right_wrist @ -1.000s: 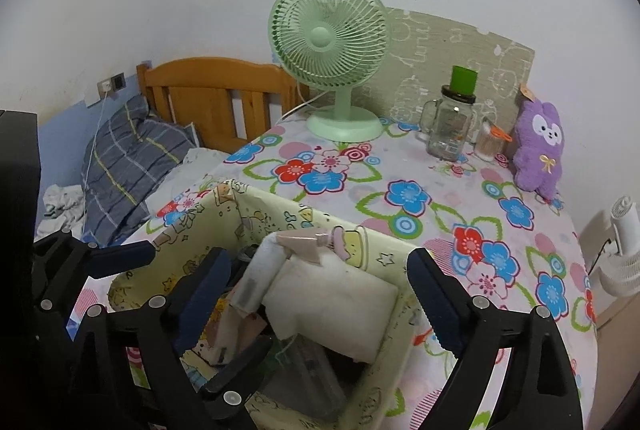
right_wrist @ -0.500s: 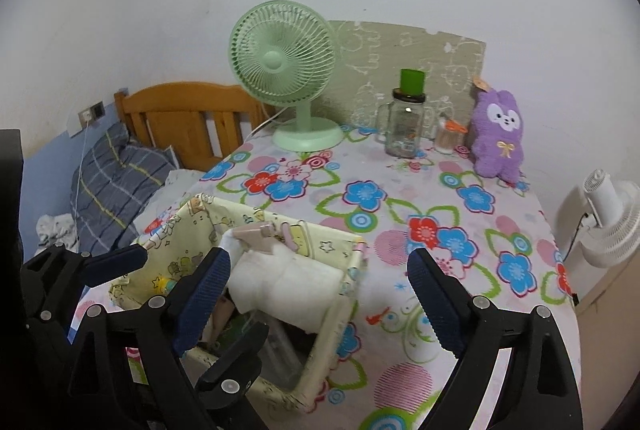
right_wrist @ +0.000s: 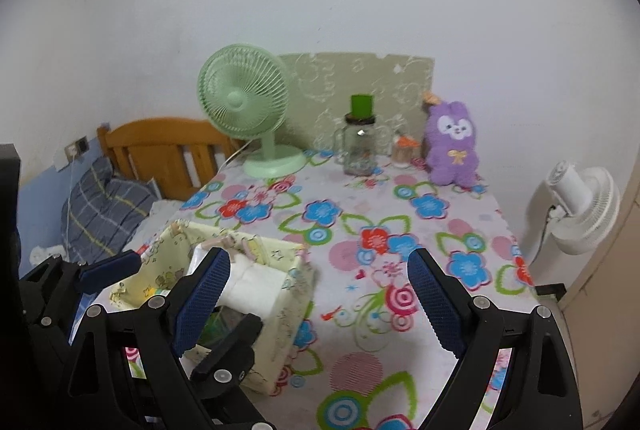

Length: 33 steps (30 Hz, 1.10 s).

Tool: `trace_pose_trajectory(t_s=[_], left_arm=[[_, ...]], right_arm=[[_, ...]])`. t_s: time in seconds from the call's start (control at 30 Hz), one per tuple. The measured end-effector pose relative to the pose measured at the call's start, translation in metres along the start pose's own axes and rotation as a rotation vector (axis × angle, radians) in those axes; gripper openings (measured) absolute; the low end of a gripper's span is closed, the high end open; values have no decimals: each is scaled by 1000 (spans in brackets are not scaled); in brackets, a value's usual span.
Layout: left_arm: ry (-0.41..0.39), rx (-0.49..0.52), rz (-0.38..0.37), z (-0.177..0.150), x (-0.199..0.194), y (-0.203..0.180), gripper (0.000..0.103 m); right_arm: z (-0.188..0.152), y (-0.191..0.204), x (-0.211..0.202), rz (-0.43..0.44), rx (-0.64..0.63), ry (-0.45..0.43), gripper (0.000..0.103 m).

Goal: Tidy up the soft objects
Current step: 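Withdraw both tools up and away from the fabric box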

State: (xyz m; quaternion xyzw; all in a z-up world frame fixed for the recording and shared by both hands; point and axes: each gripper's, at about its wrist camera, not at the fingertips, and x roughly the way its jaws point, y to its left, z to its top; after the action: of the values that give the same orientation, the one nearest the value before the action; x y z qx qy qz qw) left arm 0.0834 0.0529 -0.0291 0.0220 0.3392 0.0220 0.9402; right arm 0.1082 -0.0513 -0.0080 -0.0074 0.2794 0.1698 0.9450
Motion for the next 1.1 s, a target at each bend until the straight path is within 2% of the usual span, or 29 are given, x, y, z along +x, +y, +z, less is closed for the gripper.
trace_pose_trajectory(t_s=[0.3,0.67,1.1], left_arm=[[-58,4,-12,5,-29,-24,100],[-146,-1,10,6,-67,-45,103],[-201,-35,46,0,-93,-48,103]], right_arm=[[2,-25,-44,-56,29,-84,97],[-4,-55,-94,-130,74,-157,101],[-19,-87,-130,-200,142,-184,102]])
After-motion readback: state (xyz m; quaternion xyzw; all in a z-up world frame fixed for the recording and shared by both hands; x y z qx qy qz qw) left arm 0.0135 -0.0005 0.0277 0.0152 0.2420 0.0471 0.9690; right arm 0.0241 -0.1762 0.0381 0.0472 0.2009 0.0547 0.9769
